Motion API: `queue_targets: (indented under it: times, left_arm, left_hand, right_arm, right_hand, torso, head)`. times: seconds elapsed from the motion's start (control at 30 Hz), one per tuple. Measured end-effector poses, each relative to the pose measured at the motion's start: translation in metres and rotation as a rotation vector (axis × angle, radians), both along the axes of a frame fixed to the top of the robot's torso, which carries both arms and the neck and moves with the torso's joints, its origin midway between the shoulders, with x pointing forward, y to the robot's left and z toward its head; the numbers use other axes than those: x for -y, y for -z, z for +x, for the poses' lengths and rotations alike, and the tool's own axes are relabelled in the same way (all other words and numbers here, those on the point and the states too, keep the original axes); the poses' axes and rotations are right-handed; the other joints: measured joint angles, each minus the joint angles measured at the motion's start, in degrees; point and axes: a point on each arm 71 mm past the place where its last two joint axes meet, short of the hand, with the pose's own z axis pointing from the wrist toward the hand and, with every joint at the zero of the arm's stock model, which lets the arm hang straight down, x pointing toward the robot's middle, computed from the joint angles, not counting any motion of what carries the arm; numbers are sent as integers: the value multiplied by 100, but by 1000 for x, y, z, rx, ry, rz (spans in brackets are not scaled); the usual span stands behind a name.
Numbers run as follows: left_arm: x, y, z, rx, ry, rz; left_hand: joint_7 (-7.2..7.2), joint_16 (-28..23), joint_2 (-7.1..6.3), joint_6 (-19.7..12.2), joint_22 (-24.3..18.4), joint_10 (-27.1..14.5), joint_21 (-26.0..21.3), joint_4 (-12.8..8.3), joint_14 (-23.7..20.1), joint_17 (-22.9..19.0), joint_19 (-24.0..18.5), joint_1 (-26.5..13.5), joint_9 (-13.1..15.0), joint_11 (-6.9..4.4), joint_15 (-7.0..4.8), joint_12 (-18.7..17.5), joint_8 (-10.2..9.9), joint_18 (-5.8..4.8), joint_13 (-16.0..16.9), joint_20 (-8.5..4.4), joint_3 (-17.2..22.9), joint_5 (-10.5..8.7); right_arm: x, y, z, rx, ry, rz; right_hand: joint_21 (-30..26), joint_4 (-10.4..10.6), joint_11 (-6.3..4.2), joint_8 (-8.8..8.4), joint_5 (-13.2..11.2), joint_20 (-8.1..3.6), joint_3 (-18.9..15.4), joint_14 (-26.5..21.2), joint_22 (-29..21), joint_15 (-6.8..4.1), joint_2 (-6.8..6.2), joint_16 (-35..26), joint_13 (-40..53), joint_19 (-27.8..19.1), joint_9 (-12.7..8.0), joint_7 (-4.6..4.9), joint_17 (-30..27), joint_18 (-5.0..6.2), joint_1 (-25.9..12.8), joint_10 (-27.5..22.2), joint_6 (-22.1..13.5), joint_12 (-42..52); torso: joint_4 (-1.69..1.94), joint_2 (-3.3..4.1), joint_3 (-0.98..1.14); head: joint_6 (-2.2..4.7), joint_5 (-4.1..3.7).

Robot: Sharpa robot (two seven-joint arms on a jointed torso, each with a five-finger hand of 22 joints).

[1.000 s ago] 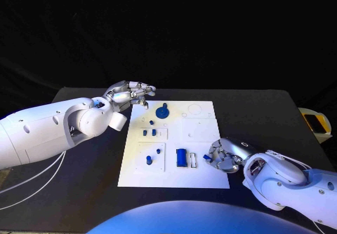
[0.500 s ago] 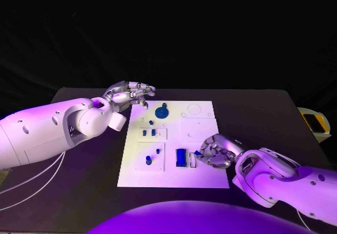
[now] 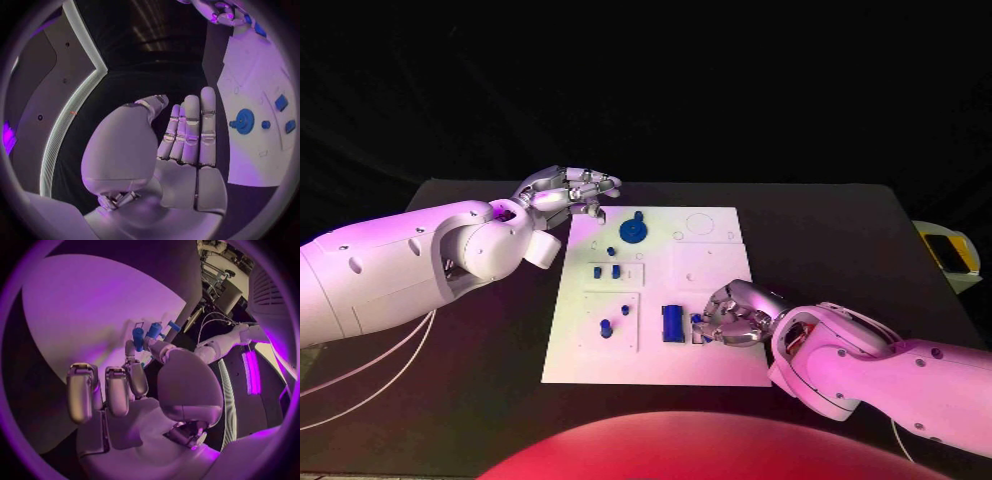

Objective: Assemble the parts on the task board

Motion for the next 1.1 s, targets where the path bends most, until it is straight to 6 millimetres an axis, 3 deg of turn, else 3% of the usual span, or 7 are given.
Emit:
queue_targets:
  times: [0.53, 0.77, 0.9, 1.0, 1.1]
  left_arm:
    - [0, 0, 0, -1, 1, 0]
    - [-1, 0, 0, -1, 1, 1]
    - [-1, 0, 0, -2, 1, 1]
    - [-1, 0, 0, -3, 1, 1]
    - [-1, 0, 0, -3, 1, 1]
  left_hand:
    - [0, 0, 0, 0, -9, 0, 0, 0, 0, 0, 0, 0, 0, 0, 0, 0, 0, 0, -6, 0, 0, 0]
    - [0, 0, 0, 0, -9, 0, 0, 0, 0, -5, 0, 0, 0, 0, 0, 0, 0, 0, -5, 0, 0, 0]
    - [0, 0, 0, 0, -8, 0, 0, 20, 0, -5, 0, 0, 0, 0, 0, 0, 0, 0, -5, 0, 0, 0]
    - [0, 0, 0, 0, -8, 0, 0, 33, 0, -4, 0, 0, 0, 0, 0, 0, 0, 0, -5, 0, 0, 0]
    - [0, 0, 0, 0, -8, 0, 0, 33, 0, -4, 0, 0, 0, 0, 0, 0, 0, 0, -5, 0, 0, 0]
  right_arm:
    - [-4, 4, 5, -21, 0, -22]
    - [-5, 5, 5, -19, -1, -27]
    - [-6, 6, 4, -19, -4, -28]
    - [-6, 6, 4, -19, -5, -31]
    - [-6, 7, 4, -18, -7, -34]
  right_hand:
    - [-25, 32, -24, 23, 0, 0, -32, 0, -1, 0, 7, 0, -1, 0, 8, -24, 4, 0, -67, 24, 67, 68]
    - [-24, 142, -7, 32, -88, 0, -142, 0, -1, 0, 47, 0, -1, 0, 18, -45, 4, 0, -239, 41, 108, 90]
    - [-24, 223, -7, 32, -304, 1, -223, 0, -2, 0, 44, 0, -1, 0, 11, -67, 4, 1, -406, 40, 129, 90]
    - [-31, 358, 9, 32, -621, 1, -365, 0, -2, 0, -18, 0, -1, 0, 20, -54, 4, 0, -616, 56, 117, 90]
    - [-45, 432, 9, 31, -642, 1, -532, 0, -2, 0, -91, 0, -1, 0, 29, -55, 3, 0, -737, 56, 117, 90]
  torso:
    - [-2, -2, 3]
    - [-1, -2, 3]
    - [-1, -2, 2]
    - [-1, -2, 1]
    - [-2, -2, 1]
  head:
    - [0, -10]
    - [0, -10]
    - [0, -7]
    - [0, -6]
    - [0, -6]
